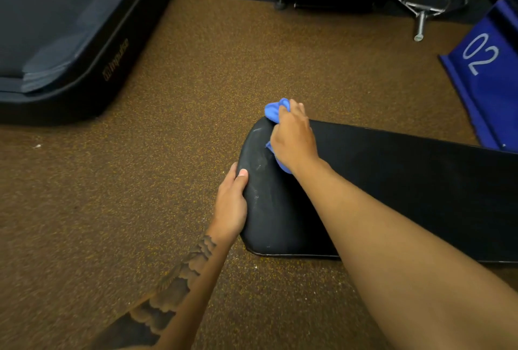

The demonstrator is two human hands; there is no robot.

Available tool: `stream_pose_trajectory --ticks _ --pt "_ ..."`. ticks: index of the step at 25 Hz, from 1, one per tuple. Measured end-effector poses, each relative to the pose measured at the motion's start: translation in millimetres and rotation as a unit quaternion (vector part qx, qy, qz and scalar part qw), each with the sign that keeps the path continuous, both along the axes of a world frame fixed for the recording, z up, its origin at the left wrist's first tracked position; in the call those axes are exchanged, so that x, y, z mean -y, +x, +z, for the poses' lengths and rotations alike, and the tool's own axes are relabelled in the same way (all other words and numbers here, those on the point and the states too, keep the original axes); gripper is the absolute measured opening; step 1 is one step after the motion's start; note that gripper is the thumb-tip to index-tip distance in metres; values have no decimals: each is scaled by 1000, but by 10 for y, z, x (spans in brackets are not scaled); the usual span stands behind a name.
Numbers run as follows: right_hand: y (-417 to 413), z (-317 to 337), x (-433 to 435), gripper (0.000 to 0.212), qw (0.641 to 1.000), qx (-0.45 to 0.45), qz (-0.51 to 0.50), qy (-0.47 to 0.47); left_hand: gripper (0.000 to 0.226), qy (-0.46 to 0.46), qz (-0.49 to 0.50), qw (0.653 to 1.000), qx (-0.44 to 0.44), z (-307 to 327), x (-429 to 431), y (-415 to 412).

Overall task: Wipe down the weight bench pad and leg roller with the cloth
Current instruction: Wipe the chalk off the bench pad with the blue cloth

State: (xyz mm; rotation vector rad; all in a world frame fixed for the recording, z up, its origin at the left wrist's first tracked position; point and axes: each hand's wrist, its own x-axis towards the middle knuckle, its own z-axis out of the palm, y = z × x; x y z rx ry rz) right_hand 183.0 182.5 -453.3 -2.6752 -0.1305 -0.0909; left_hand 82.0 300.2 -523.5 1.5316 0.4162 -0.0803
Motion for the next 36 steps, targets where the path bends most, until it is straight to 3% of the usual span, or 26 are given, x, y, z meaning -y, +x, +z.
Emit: stream_pose_trajectory --ticks 5,9,14,18,19,22,24,27,31,34,36 --pt "-636 -68 -67 60 990 -4 138 -27 46 18 0 1000 15 12 15 18" --pt "-886 -46 320 63 992 -9 125 -35 54 3 -2 1000 5 2 9 27" --pt "-204 16 235 63 998 7 18 -55 63 -3 4 1000 12 28 21 7" --pt "117 47 -81 31 994 -17 68 -87 72 -15 0 1000 7 24 20 17" --pt "61 42 -100 32 991 -16 99 -92 71 -8 -2 1000 10 3 17 23" --pt "-426 -38 41 56 976 -7 209 -62 50 23 0 999 22 7 12 35" --pt "-702 -76 239 62 970 -19 237 -48 51 13 -2 1000 17 33 13 21" --pt "-576 -67 421 64 986 -11 158 -55 76 -14 1 1000 -6 36 13 9" --pt "-69 4 174 59 995 0 44 -90 61 -21 -4 1000 4 68 12 4" --pt "123 -12 -91 36 993 5 44 -111 68 -25 -4 1000 -1 50 11 12" --pt "8 -26 -141 36 991 7 83 -103 68 -19 1 1000 3 58 15 16"
